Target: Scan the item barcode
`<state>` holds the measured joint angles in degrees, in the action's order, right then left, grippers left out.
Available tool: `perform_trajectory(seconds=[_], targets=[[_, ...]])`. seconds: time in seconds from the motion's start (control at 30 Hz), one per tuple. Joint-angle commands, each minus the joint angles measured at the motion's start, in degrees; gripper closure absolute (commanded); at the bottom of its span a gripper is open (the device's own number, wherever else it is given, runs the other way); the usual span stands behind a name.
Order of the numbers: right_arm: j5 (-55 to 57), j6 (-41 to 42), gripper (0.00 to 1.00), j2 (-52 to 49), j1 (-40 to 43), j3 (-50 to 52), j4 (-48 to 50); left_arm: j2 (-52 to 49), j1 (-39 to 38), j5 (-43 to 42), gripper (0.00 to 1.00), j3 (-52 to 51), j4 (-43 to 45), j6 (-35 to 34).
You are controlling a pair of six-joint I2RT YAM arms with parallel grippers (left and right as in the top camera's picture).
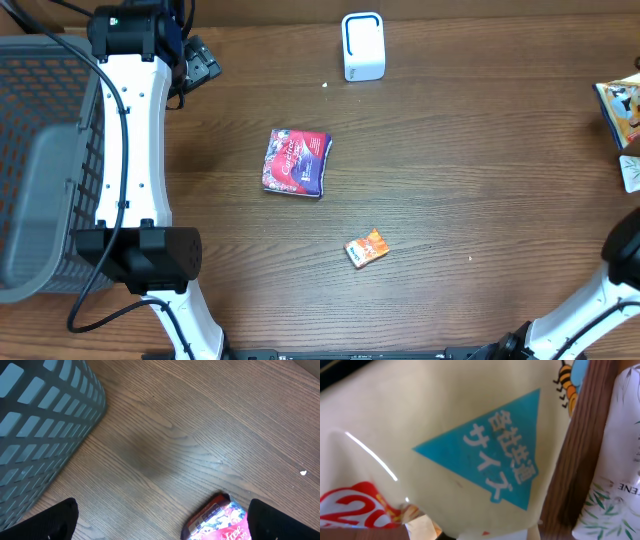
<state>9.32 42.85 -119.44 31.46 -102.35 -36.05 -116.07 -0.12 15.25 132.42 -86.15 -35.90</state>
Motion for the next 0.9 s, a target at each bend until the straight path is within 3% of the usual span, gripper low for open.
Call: perform_trajectory(seconds=[0.0, 0.1, 0.17, 0.2, 0.23, 0.27, 0.3, 0.53, 0.6, 0.73, 0.87], targets=[[6.6, 3.4, 0.95, -1.9, 0.2, 0.0, 1.3, -0.8, 0.1, 0.2, 0.0, 0.4, -0.2, -0.5], [10.2, 2.1, 0.72, -2.1, 0.6, 0.0, 1.2, -0.8, 0.1, 0.2, 0.0, 0.4, -0.2, -0.5], [11.0, 0.0, 0.72, -2.1, 1.5, 0.0, 1.2, -0.8, 0.1, 0.2, 0.0, 0.4, -0.2, -0.5], [11.0, -1.2, 0.66, -2.1, 2.0, 0.0, 1.0, -0.8, 0.1, 0.2, 0.0, 0.4, -0.2, -0.5], [11.0, -2.1, 0.58, -2.1, 2.6, 0.0, 0.5, -0.8, 0.1, 0.2, 0.0, 0.4, -0.2, -0.5], [11.0, -2.8, 0.4, -2.1, 3.3, 0.0, -0.1, -0.8, 0.1, 0.2, 0.01, 0.4, -0.2, -0.5], [11.0, -2.8, 0.33, -2.1, 4.0, 0.0, -0.8, -0.8, 0.1, 0.2, 0.0, 0.4, -0.2, -0.5], [4.2, -3.0, 0.37, 1.0, 9.5, -0.2, -5.9, -0.8, 0.1, 0.2, 0.0, 0.4, -0.2, -0.5], [-2.1, -6.1, 0.31, 3.0, 10.3, -0.2, -5.6, -0.8, 0.1, 0.2, 0.0, 0.4, -0.2, -0.5], [-25.7, -16.6, 0.01, 7.4, 10.5, -0.9, -5.7, -0.8, 0.1, 0.2, 0.0, 0.4, -0.2, -0.5], [-50.8, -23.5, 0.0, 10.8, 8.7, -0.9, -7.5, -0.8, 0.1, 0.2, 0.0, 0.4, -0.2, -0.5]])
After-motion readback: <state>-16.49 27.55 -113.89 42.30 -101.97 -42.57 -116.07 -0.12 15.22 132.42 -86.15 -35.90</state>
